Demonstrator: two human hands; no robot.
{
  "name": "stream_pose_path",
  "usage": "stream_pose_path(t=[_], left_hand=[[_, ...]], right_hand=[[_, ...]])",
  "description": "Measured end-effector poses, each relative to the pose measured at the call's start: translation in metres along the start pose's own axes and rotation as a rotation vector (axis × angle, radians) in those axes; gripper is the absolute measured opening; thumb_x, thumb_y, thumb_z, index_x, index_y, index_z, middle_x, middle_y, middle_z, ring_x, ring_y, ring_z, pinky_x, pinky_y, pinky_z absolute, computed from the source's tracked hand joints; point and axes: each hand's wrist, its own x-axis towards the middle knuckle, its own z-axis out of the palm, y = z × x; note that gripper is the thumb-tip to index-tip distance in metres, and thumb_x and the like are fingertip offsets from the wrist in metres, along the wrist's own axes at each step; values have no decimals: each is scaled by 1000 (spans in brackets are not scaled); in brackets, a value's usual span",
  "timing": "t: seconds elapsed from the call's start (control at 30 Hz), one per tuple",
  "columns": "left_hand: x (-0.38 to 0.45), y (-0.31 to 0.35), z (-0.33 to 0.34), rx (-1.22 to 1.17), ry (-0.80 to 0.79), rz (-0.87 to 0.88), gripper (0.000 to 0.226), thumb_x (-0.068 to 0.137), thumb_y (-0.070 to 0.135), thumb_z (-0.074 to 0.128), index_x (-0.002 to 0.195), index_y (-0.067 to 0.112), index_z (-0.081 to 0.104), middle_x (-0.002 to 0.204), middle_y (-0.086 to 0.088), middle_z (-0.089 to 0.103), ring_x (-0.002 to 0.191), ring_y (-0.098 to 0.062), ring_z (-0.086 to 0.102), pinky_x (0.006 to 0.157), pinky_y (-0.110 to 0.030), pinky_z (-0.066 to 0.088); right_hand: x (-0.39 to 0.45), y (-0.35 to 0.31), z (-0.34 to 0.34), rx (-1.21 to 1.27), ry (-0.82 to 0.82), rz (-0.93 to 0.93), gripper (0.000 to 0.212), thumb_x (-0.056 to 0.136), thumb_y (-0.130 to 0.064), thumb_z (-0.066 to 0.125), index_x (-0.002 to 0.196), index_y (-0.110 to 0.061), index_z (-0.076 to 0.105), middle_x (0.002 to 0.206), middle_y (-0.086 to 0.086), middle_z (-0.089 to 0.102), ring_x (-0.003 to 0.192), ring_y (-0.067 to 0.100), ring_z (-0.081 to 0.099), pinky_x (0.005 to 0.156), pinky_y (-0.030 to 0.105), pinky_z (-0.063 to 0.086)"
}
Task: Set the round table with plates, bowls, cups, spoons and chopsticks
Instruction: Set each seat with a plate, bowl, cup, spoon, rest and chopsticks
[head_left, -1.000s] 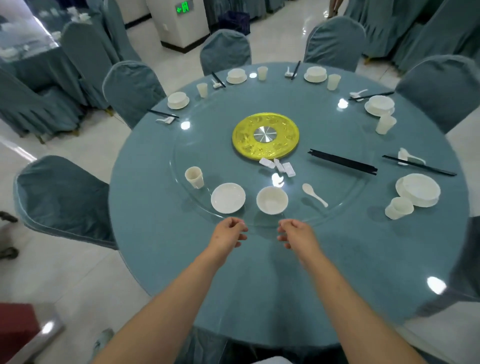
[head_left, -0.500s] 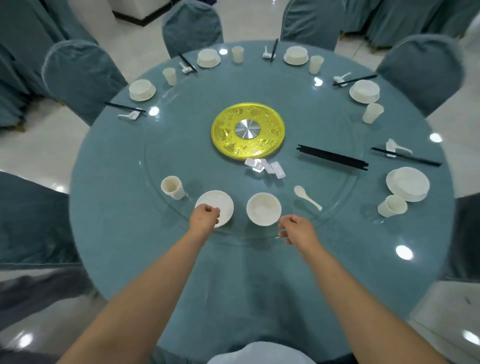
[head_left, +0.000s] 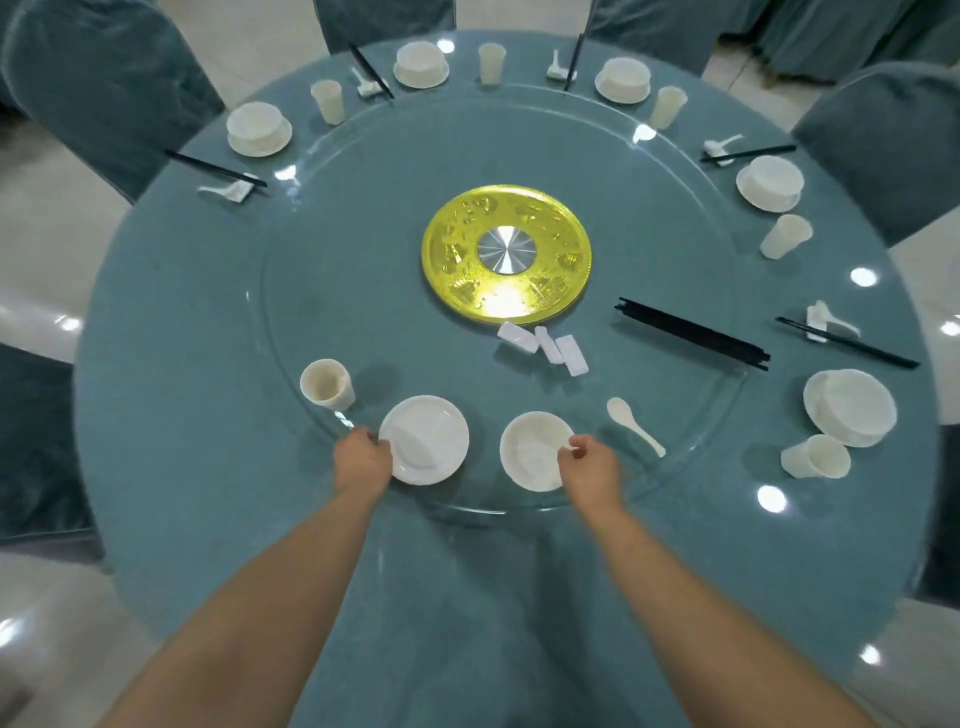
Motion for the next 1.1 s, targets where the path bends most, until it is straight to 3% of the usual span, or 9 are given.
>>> stream_pose_path(t=[0.17,0.33,0.43,0.53,0.83,0.97,1.1], left_hand=[[8,2,7,6,28,19,14,85,9,53,74,2,58,79,-16,63,72,-31,53,61,-31,36],[10,4,3,19,43,44,11,87,10,55,86,3,63,87,-14,65,83,-34,60,67,-35,47],[13,8,2,80,26,10,17,90,11,54,97,1,65,99,-18,67,94,-37,62,76,-39,51],[17,13,1,107,-16,-50,23,90,9,54,103,-3,67,105,-23,67,103,-40,62,83,-41,52],[22,17,-3,92,-69,-131,25,87,6,55,101,-10,67,103,-26,68,101,-40,63,81,-41,53],[23,17,-5,90,-83,-153,24,86,6,58,101,-10,66,105,-26,67,102,-39,63,82,-39,52],[24,16,-9,74,-98,-168,24,83,4,57,102,-9,64,105,-25,66,102,-38,63,82,-38,52]], right_hand=[[10,0,4,-94,160,-73,25,89,-16,59,112,-10,63,112,9,61,101,28,60,83,29,42],[18,8,2,-148,127,-67,21,88,-17,60,108,-9,63,111,9,62,102,29,59,85,30,42],[20,8,2,-124,108,-56,5,88,-14,58,92,-14,61,95,4,64,89,24,58,75,25,37],[21,9,1,-112,100,-39,5,87,-14,57,86,-16,61,85,-1,63,79,20,55,71,24,36],[19,16,-5,-55,96,-42,7,86,-18,58,87,-14,64,83,-2,66,80,21,60,69,27,41],[14,16,-8,-43,95,-49,5,86,-17,59,82,-18,62,74,-9,60,74,16,56,56,19,34],[8,19,-12,-19,84,-42,11,86,-17,59,76,-21,58,68,-15,57,69,13,54,54,13,32]])
